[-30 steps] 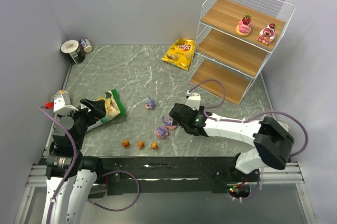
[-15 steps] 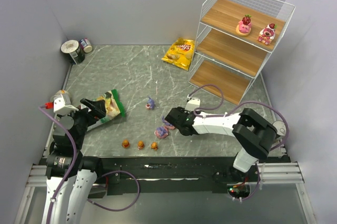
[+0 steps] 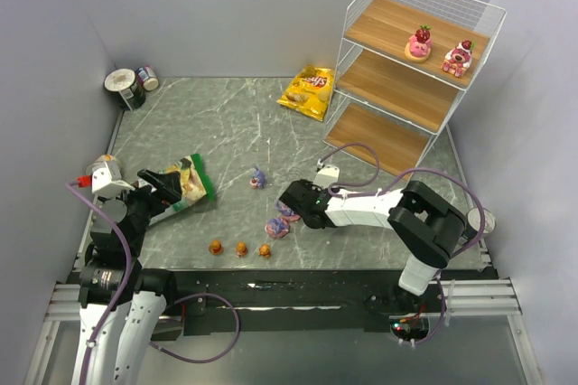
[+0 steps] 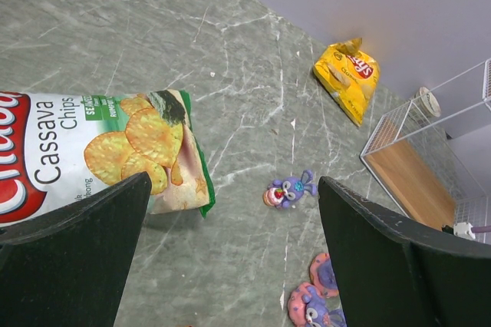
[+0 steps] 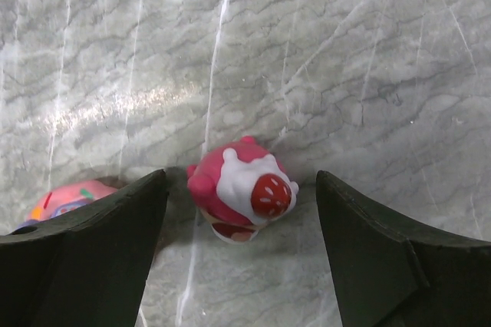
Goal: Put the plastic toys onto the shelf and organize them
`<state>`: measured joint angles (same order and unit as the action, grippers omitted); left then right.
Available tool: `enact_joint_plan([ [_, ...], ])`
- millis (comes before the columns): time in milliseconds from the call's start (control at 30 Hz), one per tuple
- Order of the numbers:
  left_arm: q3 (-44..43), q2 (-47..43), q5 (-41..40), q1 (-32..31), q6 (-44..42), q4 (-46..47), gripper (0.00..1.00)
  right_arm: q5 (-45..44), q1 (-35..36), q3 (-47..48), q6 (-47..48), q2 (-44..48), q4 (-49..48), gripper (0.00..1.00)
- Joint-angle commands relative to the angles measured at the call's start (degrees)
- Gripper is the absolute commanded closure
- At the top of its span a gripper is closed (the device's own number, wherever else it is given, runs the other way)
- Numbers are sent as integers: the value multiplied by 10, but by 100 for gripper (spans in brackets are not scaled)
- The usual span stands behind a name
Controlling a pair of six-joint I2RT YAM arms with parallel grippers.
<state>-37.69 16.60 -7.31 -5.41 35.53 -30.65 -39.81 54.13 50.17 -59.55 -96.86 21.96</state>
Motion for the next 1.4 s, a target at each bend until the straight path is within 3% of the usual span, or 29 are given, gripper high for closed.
enact_joint_plan([
  [0, -2, 6, 3, 2, -9, 19, 4, -1, -15, 6, -19, -25, 3, 17],
  [167, -1, 12, 3, 2, -7, 19, 4, -1, -17, -6, -18, -29, -7, 28],
  [367, 0, 12, 1, 1, -7, 20, 4, -4, -17, -13, -1, -16, -17, 54],
  [467, -1, 12, 1, 2, -6, 20, 4, -14, -17, -13, 14, 3, -14, 78],
  [600, -1, 12, 2, 2, -6, 20, 4, -17, -17, -12, 78, 54, -16, 99],
  [900, -1, 5, 5, 2, -9, 22, 4, -9, -27, 50, 223, 198, 26, 100],
  [1067, 0, 4, 7, 1, -10, 22, 4, 48, -52, 106, 318, 265, 32, 100],
  [1367, 0, 5, 7, 2, -10, 23, 4, 76, -100, 360, 429, 241, 151, 100],
])
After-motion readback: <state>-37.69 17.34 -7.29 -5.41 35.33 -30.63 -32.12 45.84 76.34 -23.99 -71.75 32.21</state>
